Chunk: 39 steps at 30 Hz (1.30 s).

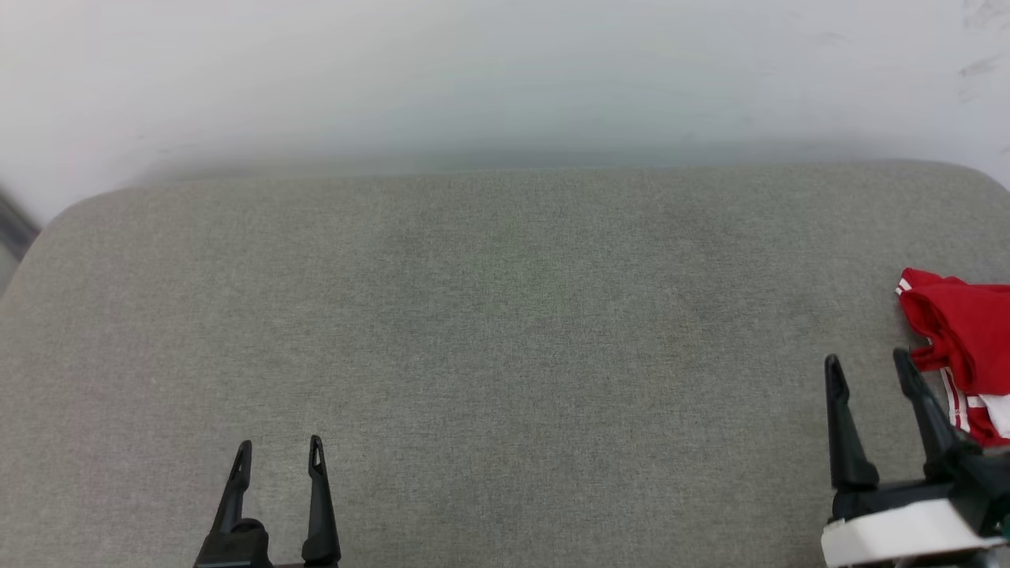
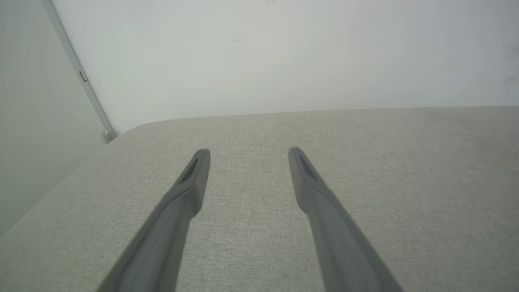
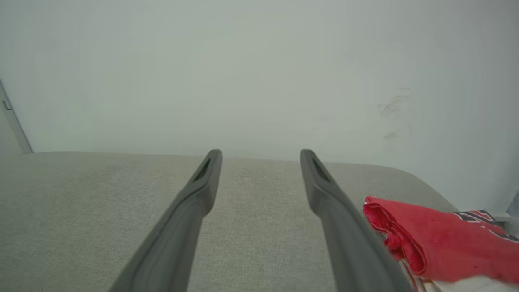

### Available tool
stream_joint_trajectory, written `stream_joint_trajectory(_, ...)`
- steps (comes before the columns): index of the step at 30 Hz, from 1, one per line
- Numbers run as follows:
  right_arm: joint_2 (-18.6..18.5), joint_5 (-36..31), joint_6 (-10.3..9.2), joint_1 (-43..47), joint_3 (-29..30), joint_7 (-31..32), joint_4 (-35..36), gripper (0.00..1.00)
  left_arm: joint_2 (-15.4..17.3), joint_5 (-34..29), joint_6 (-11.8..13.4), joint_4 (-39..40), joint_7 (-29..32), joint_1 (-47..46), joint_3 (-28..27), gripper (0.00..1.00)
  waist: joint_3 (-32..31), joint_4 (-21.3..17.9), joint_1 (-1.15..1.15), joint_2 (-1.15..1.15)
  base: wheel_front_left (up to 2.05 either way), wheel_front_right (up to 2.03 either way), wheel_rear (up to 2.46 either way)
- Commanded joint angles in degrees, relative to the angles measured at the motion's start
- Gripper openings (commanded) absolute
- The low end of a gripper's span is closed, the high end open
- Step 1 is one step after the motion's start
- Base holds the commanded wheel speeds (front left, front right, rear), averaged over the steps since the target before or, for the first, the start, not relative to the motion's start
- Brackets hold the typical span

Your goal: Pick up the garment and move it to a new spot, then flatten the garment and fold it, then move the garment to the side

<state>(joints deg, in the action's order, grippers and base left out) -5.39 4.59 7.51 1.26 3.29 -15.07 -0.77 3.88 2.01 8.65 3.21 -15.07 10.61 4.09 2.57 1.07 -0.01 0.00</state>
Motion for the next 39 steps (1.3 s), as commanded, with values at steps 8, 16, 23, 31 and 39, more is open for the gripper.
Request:
stream_joint_trajectory(8, 2.28, 1.57, -0.05, 7.06, 1.05, -0.10, 2.52, 1.00, -0.21, 0.48, -1.33, -0.46, -0.13, 2.24, -0.28, 1.00, -1.58, 0.00, 0.01, 0.00, 0.00, 0.00, 0.00)
stream_joint_trajectory(16, 2.59, 1.87, -0.05, 8.29, 0.50, -0.10, 2.59, 1.00, -0.36, 0.45, -2.09, -0.96, -0.13, 2.33, -0.56, 1.00, -1.77, -0.05, 0.01, 0.00, 0.00, 0.00, 0.00)
stream_joint_trajectory(23, 2.34, 2.10, 0.00, 7.65, 0.24, 0.27, 0.18, 0.00, -0.57, 0.90, -2.14, -3.25, 0.30, 2.04, -0.56, 0.00, -1.77, -0.04, 0.01, 0.00, 0.00, 0.00, 0.00)
stream_joint_trajectory(31, 1.65, 14.62, 0.00, 5.63, -0.26, 2.45, -1.45, 0.00, 0.16, 14.01, -3.84, -4.60, 2.37, -0.31, -0.97, 0.00, -1.82, -0.12, 0.01, 0.00, 0.00, 0.00, 0.00)
stream_joint_trajectory(39, 1.24, 23.44, -0.01, 4.05, -0.52, 4.08, -2.80, 0.00, 0.59, 23.28, -5.36, -6.38, 3.97, -2.39, -1.32, 0.00, -1.86, -0.19, 0.01, 0.00, 0.00, 0.00, 0.00)
